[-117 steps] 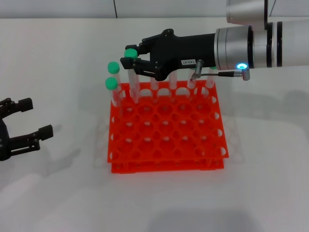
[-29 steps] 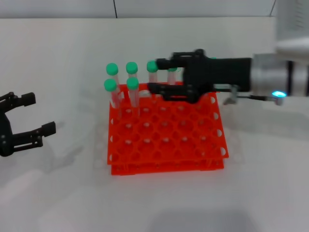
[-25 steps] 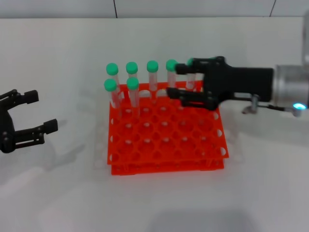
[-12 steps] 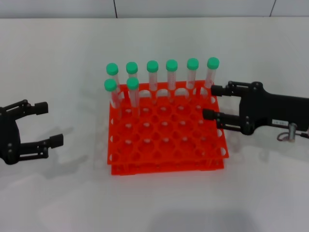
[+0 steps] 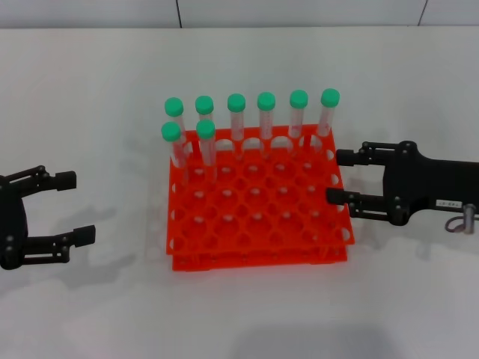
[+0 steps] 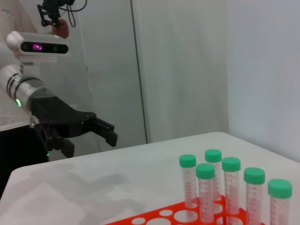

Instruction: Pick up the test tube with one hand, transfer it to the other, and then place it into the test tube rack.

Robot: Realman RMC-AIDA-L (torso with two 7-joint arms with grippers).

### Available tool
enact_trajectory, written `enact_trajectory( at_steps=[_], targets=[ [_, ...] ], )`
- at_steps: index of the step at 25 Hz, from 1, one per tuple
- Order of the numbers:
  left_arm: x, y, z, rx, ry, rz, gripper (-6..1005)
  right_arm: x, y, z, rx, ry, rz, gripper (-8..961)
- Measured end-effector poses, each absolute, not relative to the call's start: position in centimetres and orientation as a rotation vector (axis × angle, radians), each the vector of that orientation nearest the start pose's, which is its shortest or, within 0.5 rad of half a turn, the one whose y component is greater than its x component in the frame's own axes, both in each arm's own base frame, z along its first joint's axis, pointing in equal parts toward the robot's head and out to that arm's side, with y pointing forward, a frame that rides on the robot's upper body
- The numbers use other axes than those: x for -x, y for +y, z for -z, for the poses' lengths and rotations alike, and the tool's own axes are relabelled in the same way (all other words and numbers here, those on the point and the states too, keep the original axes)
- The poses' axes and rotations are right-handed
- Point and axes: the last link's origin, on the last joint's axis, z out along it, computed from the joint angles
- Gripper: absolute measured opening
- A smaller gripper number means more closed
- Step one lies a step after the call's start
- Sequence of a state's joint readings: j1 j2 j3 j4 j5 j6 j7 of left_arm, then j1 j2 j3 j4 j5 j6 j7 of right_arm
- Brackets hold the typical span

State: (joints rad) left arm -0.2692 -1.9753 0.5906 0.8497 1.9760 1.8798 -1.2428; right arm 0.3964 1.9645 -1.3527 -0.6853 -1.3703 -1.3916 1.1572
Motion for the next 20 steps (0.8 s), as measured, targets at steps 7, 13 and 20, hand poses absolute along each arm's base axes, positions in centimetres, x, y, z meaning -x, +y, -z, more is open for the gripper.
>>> enact_trajectory(
  at_steps=[7,13,20],
  targets=[
    [31.83,25.09,-8.46,2.724,-0.434,0.651,895,-25.03,31.85,0.79,2.768,0.284,-0.745,615],
    [31.83,25.26,-8.33,2.734,-0.441,0.638,895,-25.27,31.94,0.63,2.766,0.303,-0.732,615],
    [31.81,25.34,-8.34,2.726,-0.441,0.638,894,-25.44,31.81,0.69,2.757,0.308,-0.733,615]
  ],
)
